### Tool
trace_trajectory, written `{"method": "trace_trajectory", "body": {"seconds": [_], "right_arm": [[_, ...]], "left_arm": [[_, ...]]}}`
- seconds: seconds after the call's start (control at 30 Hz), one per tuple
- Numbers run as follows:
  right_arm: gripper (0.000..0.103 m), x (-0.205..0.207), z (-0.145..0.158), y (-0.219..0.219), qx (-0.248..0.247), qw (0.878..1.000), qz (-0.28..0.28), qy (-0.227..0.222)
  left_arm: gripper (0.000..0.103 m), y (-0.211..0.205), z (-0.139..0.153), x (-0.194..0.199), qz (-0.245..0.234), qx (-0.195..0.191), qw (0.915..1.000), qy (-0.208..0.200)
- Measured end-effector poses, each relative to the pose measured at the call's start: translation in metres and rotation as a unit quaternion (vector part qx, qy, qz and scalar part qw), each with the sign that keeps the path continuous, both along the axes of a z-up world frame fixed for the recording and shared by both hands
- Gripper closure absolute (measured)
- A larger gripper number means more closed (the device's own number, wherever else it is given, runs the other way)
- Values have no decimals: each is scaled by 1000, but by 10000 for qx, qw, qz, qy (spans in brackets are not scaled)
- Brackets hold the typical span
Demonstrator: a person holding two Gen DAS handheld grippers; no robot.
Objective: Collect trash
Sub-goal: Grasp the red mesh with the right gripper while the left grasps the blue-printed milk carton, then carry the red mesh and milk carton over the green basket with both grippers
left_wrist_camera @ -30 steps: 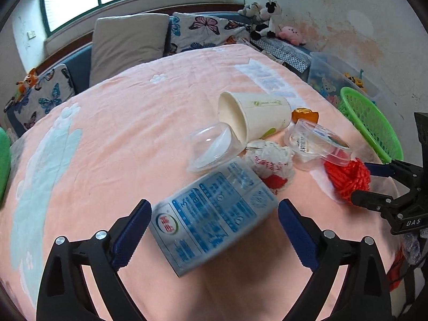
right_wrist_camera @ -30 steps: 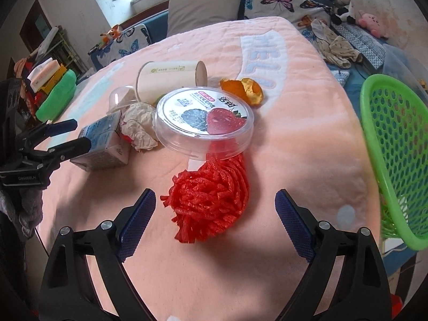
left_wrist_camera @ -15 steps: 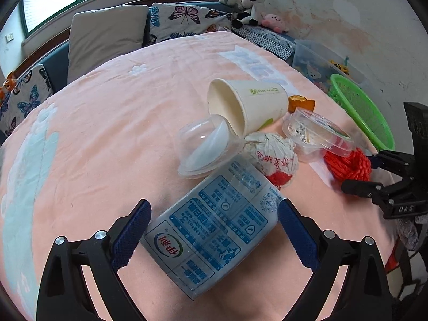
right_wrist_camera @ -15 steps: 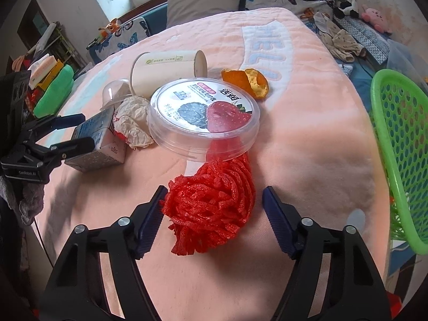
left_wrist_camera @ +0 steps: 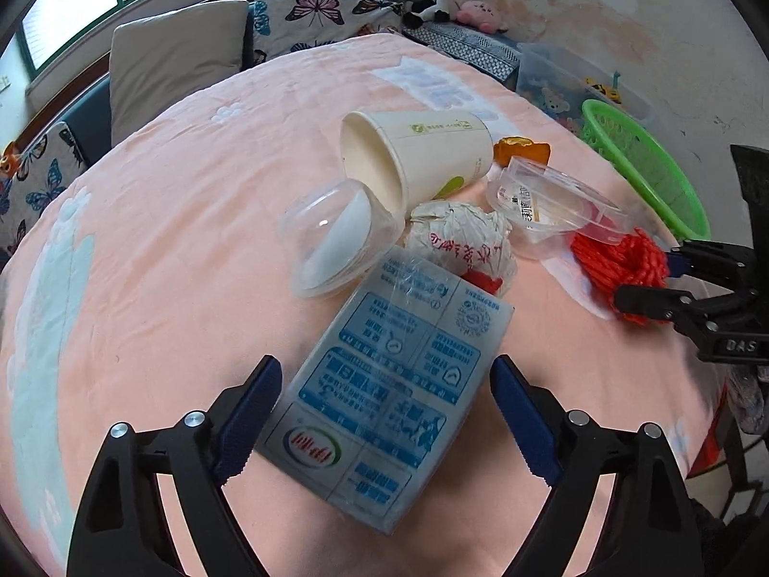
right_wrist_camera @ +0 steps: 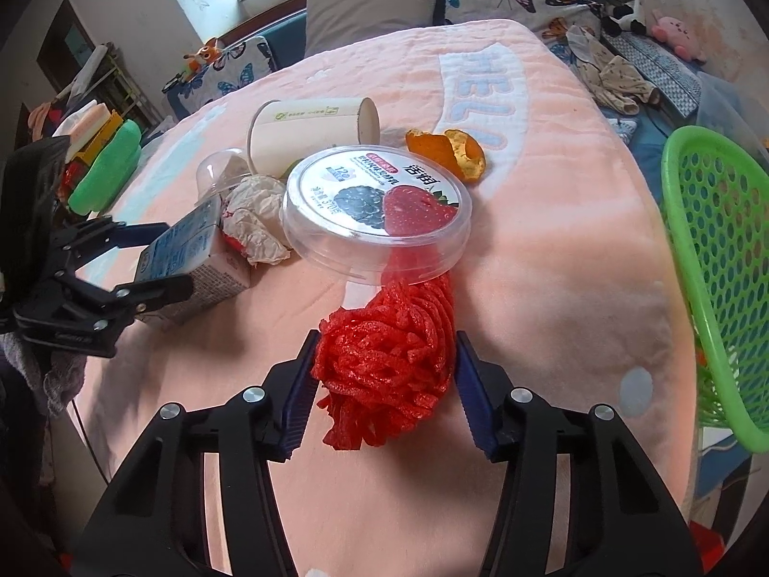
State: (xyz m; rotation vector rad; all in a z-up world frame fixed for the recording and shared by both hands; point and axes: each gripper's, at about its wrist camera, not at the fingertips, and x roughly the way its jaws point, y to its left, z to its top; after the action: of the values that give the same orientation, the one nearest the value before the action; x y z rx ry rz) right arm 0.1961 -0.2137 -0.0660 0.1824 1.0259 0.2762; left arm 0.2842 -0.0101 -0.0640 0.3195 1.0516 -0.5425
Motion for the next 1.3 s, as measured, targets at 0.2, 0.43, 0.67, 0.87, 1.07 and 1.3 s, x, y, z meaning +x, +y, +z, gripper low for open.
{"method": "trace_trajectory", "body": {"seconds": [0.2,0.43,0.67,0.87,1.07,1.3], "right_arm": [[49,-3,0,-2,50,10000,11,8],[53,-12,3,-2,87,9999,53,-29],[54,-27,10,-3,195,9997,150,-67],[54,-44,18,1,338,9988,343,-120],[54,-67,29,1,308,9981,451,-284],[54,-87,43,-20,362,9977,349,-452]], "left_arm": [[20,-10,-3,-3,-12,173,9998,-119],[28,-15,-1,-16,136,292,9989,-334],[35,-14,8,-32,363,136,9987,-342],[35,-10,18,-47,460,-60,9983,-355],[35,-11,34,-61,447,-254,9979,-391],[35,-27,54,-74,335,-466,9974,-446]]}}
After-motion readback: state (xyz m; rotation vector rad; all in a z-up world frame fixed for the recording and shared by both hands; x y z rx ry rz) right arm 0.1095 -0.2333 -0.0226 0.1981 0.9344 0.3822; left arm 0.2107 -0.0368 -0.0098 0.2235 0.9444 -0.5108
